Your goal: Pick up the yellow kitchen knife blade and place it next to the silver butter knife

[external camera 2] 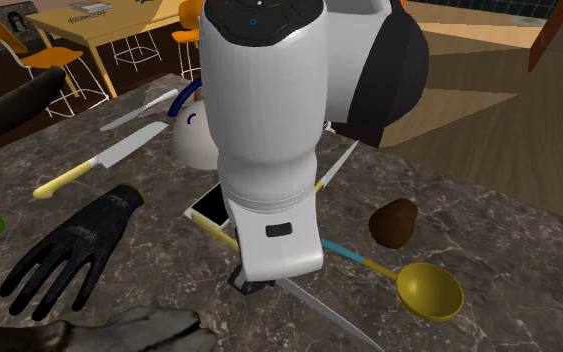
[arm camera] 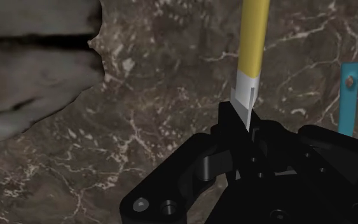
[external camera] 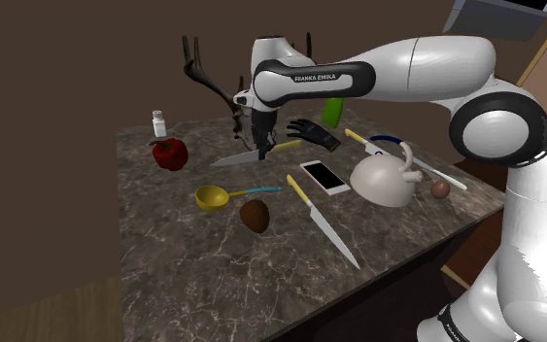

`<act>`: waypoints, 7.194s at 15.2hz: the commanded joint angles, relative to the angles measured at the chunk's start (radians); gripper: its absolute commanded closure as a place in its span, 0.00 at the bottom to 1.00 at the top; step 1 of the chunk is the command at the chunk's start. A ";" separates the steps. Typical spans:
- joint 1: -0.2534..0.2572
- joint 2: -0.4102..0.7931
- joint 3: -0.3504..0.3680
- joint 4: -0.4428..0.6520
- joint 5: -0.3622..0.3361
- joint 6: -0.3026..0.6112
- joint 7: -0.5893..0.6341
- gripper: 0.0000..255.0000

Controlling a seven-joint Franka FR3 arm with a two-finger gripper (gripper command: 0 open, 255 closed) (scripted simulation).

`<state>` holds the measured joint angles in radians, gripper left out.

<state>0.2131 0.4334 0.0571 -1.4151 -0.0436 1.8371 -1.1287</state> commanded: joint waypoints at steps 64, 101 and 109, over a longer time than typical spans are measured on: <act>-0.556 -0.888 -0.518 -0.802 -0.178 -0.029 -0.988 1.00; -0.613 -0.554 -0.970 -0.500 0.329 -0.181 -1.269 1.00; -0.590 -0.644 -0.893 -0.603 0.212 -0.138 -1.265 0.00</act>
<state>-0.3837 -0.1823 -0.8616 -1.9844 0.2057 1.6842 -2.3968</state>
